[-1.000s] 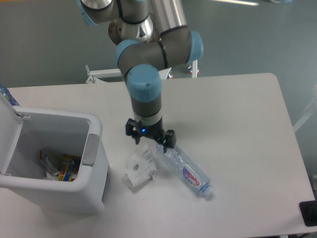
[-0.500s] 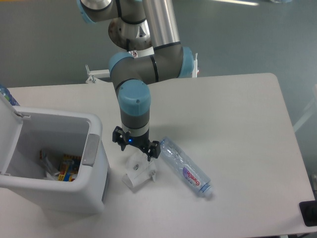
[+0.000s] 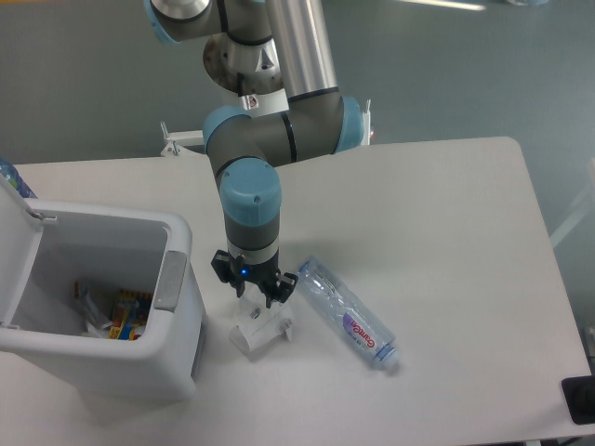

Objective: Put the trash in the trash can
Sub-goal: 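Lower the gripper over the white paper and close on it, then lift the white paper and carry it over the trash bin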

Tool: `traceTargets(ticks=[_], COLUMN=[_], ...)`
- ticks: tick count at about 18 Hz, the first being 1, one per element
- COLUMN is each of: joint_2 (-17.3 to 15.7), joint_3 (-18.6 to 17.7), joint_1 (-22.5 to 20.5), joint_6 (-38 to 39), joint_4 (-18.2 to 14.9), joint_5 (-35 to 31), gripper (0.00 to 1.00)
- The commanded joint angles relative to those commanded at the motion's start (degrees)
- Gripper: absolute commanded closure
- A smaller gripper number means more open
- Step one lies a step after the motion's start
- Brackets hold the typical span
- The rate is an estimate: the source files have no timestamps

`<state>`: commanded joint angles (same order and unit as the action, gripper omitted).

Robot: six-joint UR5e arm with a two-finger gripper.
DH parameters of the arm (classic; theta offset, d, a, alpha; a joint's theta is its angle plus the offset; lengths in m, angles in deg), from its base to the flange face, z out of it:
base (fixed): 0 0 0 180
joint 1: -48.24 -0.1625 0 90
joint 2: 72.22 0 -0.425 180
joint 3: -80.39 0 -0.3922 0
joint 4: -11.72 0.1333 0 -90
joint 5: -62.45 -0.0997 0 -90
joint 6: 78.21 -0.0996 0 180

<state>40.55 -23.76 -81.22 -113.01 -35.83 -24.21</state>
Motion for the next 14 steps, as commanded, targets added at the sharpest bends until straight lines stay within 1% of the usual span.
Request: traceTargets(ticks=[2, 3, 4, 8, 10, 12, 13, 14], joint_2=[-0.1, -0.2, -0.2, -0.4, -0.4, -0.6, -0.6, -0.8], joint_3=[0.0, 0.1, 0.2, 2.9, 5.3, 8.6, 9.9, 11.3], joint_1=[0.0, -0.1, -0.1, -1.0, -1.5, -2.7, -3.1, -4.6], joint_6=[0.0, -0.2, -0.3, 0.3, 3.1, 6.1, 6.1, 6.0], joint_4=[0.0, 0.0, 0.0, -0.1, -0.1, -0.2, -0.2, -0.2], joint_5=[-0.1, -0.2, -0.2, -0.2, 0.0, 0.5, 0.5, 0.8], gripper=[0.75, 0.89, 0.99, 1.00, 1.00, 1.00, 1.00, 1.00])
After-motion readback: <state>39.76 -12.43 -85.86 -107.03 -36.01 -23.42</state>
